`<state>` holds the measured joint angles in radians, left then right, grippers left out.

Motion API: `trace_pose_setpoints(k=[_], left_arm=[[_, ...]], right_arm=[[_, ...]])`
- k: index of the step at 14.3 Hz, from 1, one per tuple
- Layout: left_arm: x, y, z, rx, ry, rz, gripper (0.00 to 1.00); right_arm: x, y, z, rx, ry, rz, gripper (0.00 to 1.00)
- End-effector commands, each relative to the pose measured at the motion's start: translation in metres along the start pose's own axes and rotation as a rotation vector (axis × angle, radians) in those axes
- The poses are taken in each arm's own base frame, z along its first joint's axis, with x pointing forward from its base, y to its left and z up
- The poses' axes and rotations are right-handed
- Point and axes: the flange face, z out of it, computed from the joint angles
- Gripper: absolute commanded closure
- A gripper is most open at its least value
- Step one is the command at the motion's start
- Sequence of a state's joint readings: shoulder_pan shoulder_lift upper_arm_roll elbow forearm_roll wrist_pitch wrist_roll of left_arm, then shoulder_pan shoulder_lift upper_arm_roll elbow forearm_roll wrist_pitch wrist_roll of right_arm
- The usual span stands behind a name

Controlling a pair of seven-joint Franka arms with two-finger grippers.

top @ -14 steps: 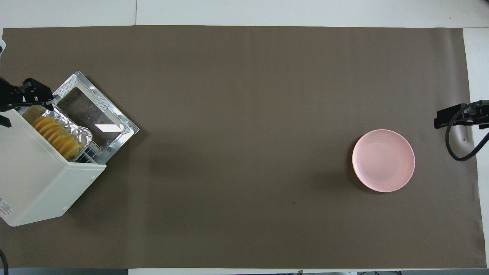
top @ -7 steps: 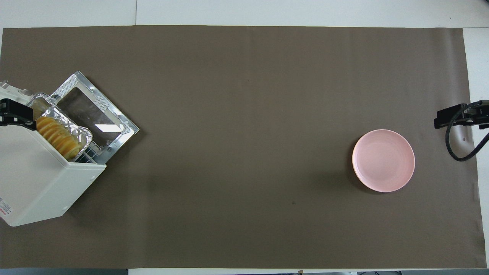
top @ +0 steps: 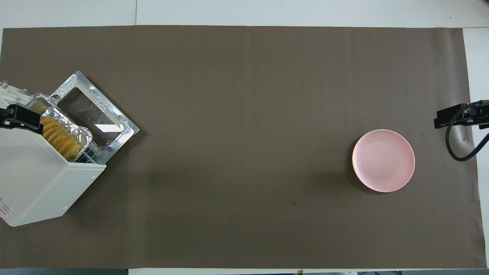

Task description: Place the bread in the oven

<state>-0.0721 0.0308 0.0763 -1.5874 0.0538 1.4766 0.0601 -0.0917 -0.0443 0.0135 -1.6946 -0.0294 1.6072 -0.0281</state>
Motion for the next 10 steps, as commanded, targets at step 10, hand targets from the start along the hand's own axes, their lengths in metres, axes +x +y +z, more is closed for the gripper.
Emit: trace_pose_setpoints(k=[10], left_arm=[[-0.017,0.027,-0.014,0.000,0.068,0.123,0.00]], right_arm=[[-0.009,0.002,-0.002,-0.003,-0.006,-0.016,0.00]])
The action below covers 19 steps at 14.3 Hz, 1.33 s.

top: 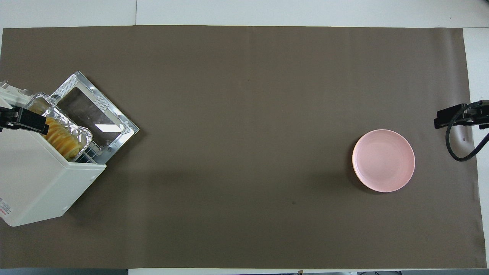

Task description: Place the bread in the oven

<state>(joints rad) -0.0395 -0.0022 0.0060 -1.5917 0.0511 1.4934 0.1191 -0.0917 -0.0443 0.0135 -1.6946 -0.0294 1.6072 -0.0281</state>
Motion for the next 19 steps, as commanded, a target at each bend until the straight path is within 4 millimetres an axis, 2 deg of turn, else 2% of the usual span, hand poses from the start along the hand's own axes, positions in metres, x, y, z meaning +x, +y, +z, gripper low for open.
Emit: trace_pose_setpoints(k=[1,5,19], left_arm=[[-0.0079,0.0147,0.0029,-0.005,0.018,0.039,0.00],[-0.0067,0.0233,-0.0019,-0.030,0.038,0.052,0.00],[-0.0039,0.0199,-0.0028,-0.038,0.058,0.042,0.00]], right_arm=[[-0.0088,0.0008,-0.0018,-0.004,-0.006,-0.018,0.00],[-0.0084,0.0008,-0.0010,-0.003,-0.008,-0.018,0.00],[-0.0089,0.0016,-0.0018,-0.003,-0.006,-0.016,0.00]])
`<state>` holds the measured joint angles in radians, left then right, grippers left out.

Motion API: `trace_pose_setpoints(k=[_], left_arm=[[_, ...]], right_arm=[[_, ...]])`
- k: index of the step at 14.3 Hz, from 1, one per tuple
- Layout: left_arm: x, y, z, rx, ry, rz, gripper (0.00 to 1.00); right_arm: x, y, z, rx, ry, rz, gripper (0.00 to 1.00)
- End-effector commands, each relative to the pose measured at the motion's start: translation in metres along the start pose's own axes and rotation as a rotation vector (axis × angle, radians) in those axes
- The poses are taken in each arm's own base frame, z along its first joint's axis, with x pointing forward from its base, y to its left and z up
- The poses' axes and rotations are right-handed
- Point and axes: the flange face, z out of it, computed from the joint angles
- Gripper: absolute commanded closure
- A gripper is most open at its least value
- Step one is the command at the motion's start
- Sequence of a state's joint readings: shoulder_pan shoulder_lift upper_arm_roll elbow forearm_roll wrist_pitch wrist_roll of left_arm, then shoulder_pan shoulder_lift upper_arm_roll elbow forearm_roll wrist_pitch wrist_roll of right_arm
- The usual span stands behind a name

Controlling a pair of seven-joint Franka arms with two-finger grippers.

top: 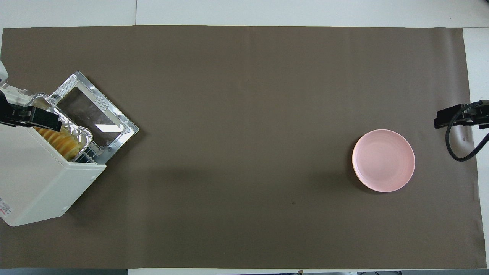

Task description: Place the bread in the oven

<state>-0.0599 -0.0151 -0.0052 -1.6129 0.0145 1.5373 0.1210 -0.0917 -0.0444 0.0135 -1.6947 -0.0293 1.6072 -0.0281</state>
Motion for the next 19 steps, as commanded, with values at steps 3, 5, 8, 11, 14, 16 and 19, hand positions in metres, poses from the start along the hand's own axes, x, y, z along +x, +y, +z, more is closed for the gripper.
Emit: trace_pose_setpoints(k=[3,5,8,11,14,16,19], left_arm=[[-0.0076,-0.0027,-0.0031,-0.008,0.022,0.003,0.00],[-0.0067,-0.0028,-0.0015,-0.009,0.019,0.003,0.00],[-0.0065,0.0013,-0.0025,-0.008,0.022,0.010,0.00],[-0.0059,0.0006,-0.0019,-0.009,0.022,0.009,0.00],[-0.0055,0.0027,-0.0021,-0.029,0.026,0.006,0.00],[-0.0054,0.0035,-0.0021,-0.029,0.026,0.008,0.00],[-0.0054,0.0035,-0.0021,-0.029,0.026,0.008,0.00]], right_arm=[[-0.0088,0.0008,-0.0018,-0.004,-0.006,-0.018,0.00],[-0.0088,0.0016,-0.0017,-0.003,-0.006,-0.016,0.00],[-0.0088,0.0008,-0.0018,-0.004,-0.006,-0.018,0.00],[-0.0084,0.0008,-0.0010,-0.003,-0.008,-0.018,0.00],[-0.0088,0.0016,-0.0017,-0.003,-0.006,-0.016,0.00],[-0.0084,0.0016,-0.0010,-0.003,-0.008,-0.016,0.00],[-0.0088,0.0016,-0.0017,-0.003,-0.006,-0.018,0.00]])
